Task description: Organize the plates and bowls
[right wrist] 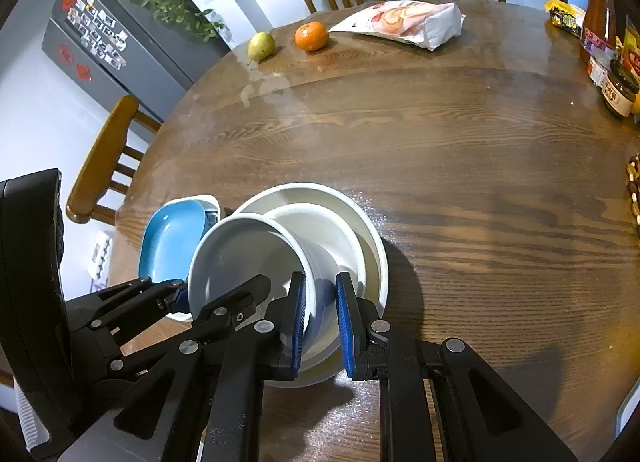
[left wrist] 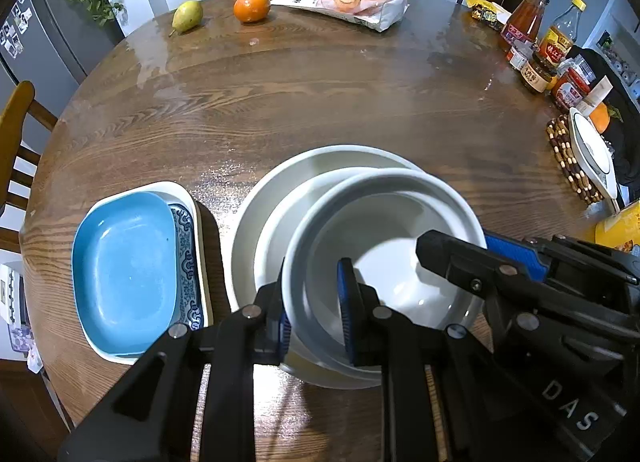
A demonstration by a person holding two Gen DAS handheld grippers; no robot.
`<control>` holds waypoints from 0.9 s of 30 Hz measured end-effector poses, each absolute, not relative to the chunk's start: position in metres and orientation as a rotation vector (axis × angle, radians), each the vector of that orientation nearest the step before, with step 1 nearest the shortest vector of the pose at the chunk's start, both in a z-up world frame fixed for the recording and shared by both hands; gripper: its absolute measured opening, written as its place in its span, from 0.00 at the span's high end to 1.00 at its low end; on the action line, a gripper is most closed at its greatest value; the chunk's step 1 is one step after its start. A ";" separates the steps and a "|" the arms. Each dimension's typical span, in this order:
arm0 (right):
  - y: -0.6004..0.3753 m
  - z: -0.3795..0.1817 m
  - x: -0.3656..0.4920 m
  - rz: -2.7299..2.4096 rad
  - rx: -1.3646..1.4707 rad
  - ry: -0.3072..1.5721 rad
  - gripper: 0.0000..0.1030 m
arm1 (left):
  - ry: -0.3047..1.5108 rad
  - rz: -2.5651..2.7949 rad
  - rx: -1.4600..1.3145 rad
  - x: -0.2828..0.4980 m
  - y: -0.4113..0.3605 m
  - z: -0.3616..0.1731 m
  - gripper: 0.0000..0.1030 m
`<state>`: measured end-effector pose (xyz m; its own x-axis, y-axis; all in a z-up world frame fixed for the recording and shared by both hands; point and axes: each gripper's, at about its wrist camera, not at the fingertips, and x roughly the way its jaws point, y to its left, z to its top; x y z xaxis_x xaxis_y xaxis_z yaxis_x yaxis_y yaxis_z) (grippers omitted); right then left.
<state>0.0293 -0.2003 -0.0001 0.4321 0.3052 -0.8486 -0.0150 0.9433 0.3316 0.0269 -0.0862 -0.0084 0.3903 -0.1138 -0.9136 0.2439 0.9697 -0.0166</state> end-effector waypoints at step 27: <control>-0.192 -0.006 0.035 0.198 0.285 1.143 0.82 | 1.189 -0.224 0.109 0.029 -0.081 -0.015 0.83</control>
